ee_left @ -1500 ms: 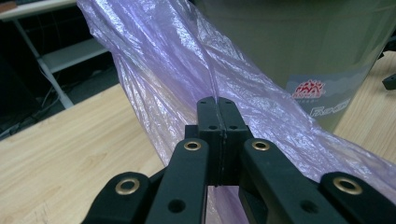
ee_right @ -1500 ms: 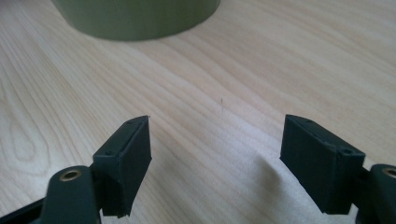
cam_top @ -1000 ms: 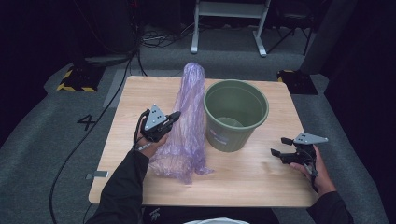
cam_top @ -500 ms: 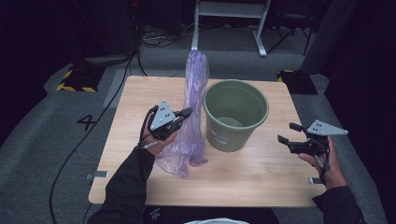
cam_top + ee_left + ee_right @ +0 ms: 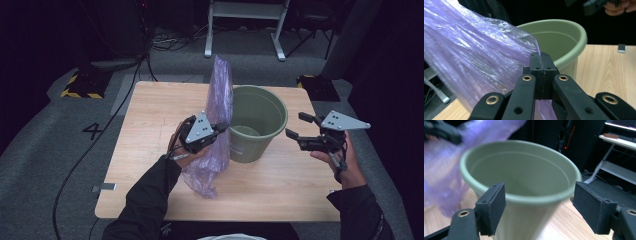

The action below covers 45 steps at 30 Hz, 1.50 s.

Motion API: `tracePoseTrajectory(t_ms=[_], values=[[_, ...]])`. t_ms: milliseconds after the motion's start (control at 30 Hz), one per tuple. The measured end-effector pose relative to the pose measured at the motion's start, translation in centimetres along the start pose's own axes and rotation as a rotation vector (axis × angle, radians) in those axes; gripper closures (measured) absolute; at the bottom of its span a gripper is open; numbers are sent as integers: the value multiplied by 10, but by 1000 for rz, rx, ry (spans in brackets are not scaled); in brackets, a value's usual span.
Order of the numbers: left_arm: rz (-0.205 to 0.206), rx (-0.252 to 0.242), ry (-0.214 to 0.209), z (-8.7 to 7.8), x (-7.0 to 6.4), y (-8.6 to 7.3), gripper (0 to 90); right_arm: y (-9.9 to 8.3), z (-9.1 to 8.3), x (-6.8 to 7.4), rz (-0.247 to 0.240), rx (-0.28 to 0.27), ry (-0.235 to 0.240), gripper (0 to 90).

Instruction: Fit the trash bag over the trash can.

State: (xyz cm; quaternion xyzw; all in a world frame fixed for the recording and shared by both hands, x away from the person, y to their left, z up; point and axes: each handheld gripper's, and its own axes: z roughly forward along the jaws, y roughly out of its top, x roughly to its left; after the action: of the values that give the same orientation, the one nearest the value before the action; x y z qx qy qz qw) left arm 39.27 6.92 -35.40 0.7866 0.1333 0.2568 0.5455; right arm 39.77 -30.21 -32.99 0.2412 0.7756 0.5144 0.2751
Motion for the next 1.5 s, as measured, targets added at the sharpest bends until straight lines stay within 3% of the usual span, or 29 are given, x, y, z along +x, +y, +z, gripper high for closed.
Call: tracePoseTrajectory(t_ms=[233, 500, 667, 767, 1067, 1167, 1233, 1400, 1500], values=[[24, 27, -42, 14, -9, 3, 898, 31, 20, 20, -12, -28, 35, 264], [14, 30, -60, 13, -9, 3, 898, 62, 50, 45, -43, -20, 92, 273], [25, 35, -73, 15, -13, 3, 898, 68, 71, 55, -41, 16, 120, 273], [31, 38, -83, 16, -14, 3, 898, 71, 82, 57, -11, 30, 119, 273], [48, 49, -102, 20, -21, 3, 898, 72, 100, 63, 17, 85, 135, 271], [58, 53, -103, 21, -23, 3, 898, 70, 104, 63, 31, 102, 144, 374], [54, 52, -100, 22, -24, 3, 898, 68, 107, 63, 29, 120, 157, 528], [45, 46, -89, 21, -23, 2, 897, 65, 109, 63, 32, 135, 193, 811], [45, 39, -80, 17, -22, 2, 895, 63, 107, 64, 33, 120, 190, 888]])
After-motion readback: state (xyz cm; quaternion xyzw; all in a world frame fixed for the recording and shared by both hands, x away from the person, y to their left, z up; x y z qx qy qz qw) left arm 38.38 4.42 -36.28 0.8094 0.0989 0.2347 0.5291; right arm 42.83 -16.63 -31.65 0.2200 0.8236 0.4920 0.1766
